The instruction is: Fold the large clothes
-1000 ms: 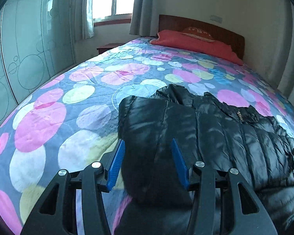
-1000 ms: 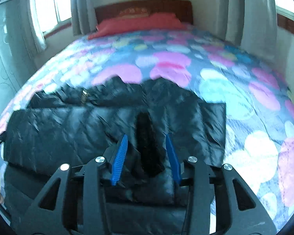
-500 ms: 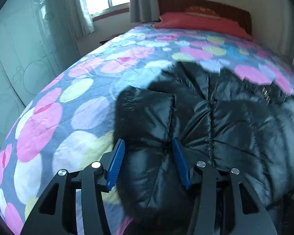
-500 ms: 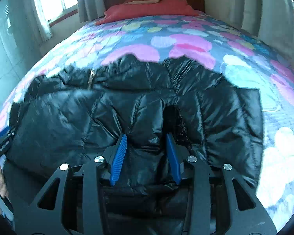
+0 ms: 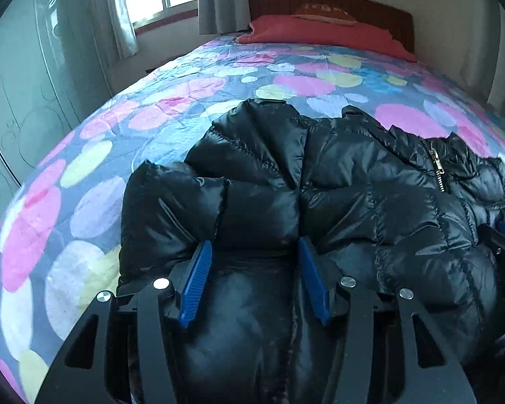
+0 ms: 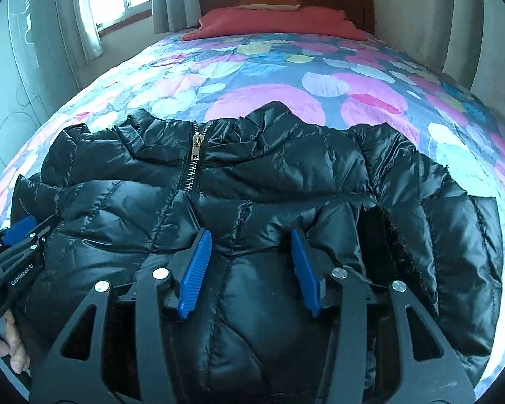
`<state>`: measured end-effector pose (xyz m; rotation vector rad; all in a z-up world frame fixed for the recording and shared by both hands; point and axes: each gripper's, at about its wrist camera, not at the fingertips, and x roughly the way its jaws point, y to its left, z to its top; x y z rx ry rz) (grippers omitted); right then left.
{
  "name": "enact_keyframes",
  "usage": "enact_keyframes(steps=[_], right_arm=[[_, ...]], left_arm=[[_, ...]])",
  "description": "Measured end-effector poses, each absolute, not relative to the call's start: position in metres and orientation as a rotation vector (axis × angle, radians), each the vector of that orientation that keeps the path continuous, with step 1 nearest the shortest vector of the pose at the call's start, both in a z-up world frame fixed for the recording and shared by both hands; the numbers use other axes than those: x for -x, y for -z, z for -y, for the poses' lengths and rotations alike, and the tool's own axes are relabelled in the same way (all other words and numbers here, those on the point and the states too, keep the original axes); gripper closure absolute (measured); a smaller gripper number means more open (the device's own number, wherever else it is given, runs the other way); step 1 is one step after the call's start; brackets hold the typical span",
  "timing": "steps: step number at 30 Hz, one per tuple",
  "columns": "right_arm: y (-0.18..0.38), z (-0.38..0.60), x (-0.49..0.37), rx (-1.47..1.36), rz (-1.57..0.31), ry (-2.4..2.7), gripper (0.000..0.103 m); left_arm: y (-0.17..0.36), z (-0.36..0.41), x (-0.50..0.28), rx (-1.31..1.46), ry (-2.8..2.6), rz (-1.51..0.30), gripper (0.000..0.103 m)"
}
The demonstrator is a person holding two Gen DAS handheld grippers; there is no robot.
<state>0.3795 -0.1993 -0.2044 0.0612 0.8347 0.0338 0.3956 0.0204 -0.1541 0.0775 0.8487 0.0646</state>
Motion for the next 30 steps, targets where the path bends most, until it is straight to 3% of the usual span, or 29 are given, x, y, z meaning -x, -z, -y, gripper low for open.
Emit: enact_keyframes(steps=[6, 12, 17, 21, 30], right_arm=[[0.177, 0.226, -0.347, -0.117, -0.797, -0.014, 0.054], [0.212, 0.24, -0.343, -0.099, -0.832, -0.001, 0.054], [0.205, 0.24, -0.339, -0.105, -0.812, -0.003, 0.054], [0.179, 0.253, -0.305, -0.131, -0.764, 0.009, 0.037], [0.186, 0.319, -0.178, -0.271, -0.833, 0.082, 0.034]], left_arm=[[0.129, -0.047, -0.361, -0.056, -0.092, -0.765, 0.05], [0.161, -0.064, -0.371, -0.031, -0.108, -0.858, 0.044], [0.158, -0.062, -0.372, -0.035, -0.115, -0.86, 0.043], [0.139, -0.075, -0.345, -0.014, -0.116, -0.84, 0.044], [0.138, -0.127, -0.229, 0.174, -0.105, -0.919, 0.04]])
